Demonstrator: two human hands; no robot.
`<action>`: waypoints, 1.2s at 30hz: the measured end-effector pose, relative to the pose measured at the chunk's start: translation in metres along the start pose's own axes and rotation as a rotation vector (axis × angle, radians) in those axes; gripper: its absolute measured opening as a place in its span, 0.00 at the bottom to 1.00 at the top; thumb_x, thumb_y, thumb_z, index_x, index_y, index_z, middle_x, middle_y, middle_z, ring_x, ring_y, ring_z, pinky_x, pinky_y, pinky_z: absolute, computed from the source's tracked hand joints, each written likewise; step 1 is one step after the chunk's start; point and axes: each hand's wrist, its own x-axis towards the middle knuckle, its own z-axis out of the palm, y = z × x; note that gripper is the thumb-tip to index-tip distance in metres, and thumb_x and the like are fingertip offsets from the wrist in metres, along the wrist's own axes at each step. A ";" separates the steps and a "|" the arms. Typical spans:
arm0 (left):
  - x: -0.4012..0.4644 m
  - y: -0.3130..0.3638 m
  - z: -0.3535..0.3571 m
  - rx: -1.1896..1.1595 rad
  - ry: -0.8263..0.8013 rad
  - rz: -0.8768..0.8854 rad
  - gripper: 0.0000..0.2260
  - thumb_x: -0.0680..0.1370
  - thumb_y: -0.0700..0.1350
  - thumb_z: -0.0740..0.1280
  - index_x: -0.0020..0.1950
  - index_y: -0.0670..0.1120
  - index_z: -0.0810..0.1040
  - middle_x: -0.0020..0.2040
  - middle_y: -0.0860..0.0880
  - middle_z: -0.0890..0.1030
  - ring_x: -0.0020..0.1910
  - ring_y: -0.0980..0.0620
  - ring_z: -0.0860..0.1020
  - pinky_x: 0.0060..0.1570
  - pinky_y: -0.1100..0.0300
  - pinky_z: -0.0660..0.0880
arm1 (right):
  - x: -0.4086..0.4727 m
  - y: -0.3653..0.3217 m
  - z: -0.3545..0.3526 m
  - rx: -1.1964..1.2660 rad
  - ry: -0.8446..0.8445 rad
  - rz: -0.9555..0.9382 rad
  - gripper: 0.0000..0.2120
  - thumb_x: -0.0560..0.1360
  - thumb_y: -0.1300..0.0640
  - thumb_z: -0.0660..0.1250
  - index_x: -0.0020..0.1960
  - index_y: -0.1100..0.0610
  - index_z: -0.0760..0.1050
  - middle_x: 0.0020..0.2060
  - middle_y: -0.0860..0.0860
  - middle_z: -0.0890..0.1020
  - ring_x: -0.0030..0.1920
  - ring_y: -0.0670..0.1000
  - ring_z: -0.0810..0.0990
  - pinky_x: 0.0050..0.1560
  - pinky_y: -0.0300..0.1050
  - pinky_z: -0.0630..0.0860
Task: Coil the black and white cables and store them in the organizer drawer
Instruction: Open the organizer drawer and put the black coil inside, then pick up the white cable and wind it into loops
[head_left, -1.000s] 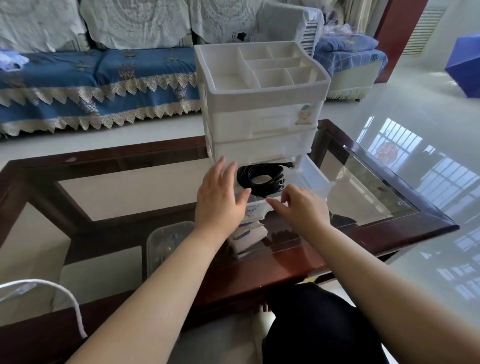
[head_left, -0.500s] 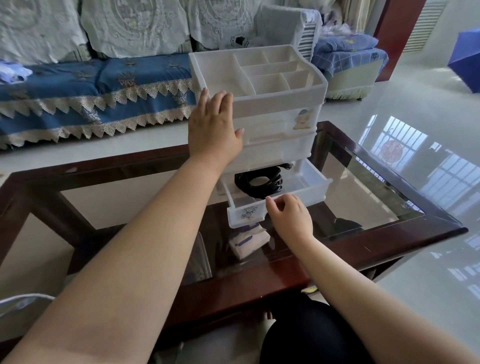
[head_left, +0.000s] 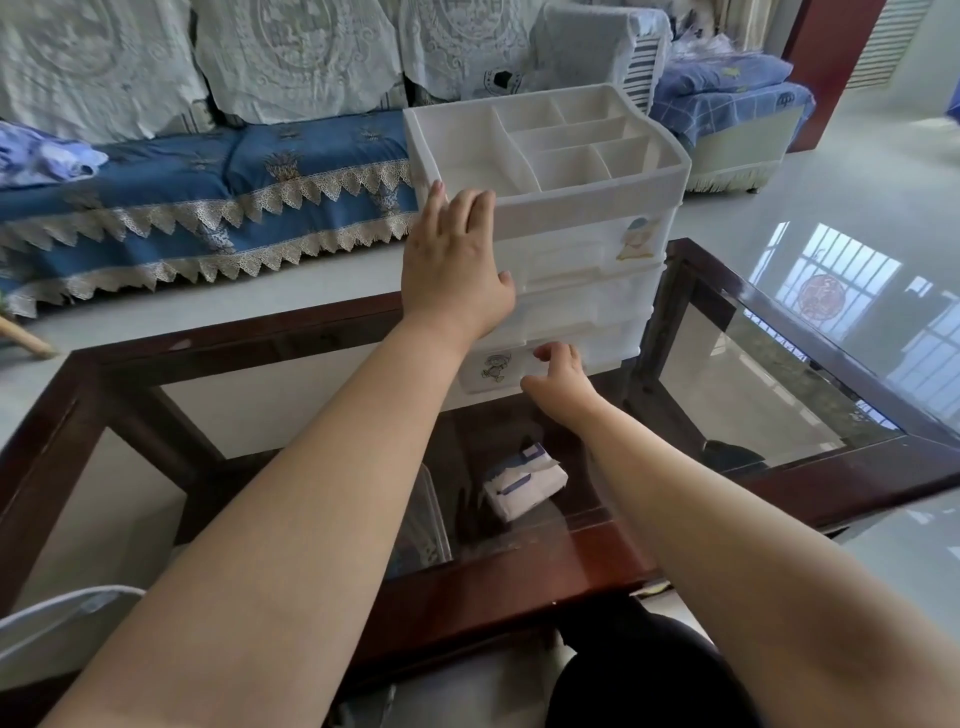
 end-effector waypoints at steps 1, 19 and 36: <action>0.000 -0.001 0.000 0.001 -0.004 0.003 0.32 0.77 0.50 0.65 0.77 0.44 0.56 0.77 0.45 0.60 0.78 0.41 0.49 0.76 0.49 0.50 | 0.000 -0.002 0.000 0.027 -0.007 0.011 0.25 0.73 0.58 0.63 0.69 0.59 0.63 0.67 0.52 0.64 0.55 0.47 0.66 0.50 0.40 0.67; -0.169 -0.102 -0.009 0.160 -0.762 -0.383 0.13 0.80 0.58 0.61 0.56 0.50 0.74 0.51 0.50 0.79 0.48 0.51 0.77 0.51 0.53 0.76 | -0.078 -0.050 0.047 -0.344 -0.642 -0.167 0.11 0.77 0.49 0.64 0.55 0.54 0.74 0.48 0.51 0.81 0.40 0.48 0.80 0.30 0.36 0.71; -0.242 -0.145 -0.031 0.278 -1.163 -0.634 0.11 0.78 0.43 0.56 0.49 0.46 0.78 0.45 0.48 0.82 0.44 0.49 0.80 0.48 0.57 0.75 | -0.153 -0.090 0.090 -0.335 -0.761 -0.247 0.14 0.79 0.49 0.61 0.56 0.58 0.76 0.47 0.56 0.83 0.43 0.52 0.82 0.47 0.47 0.78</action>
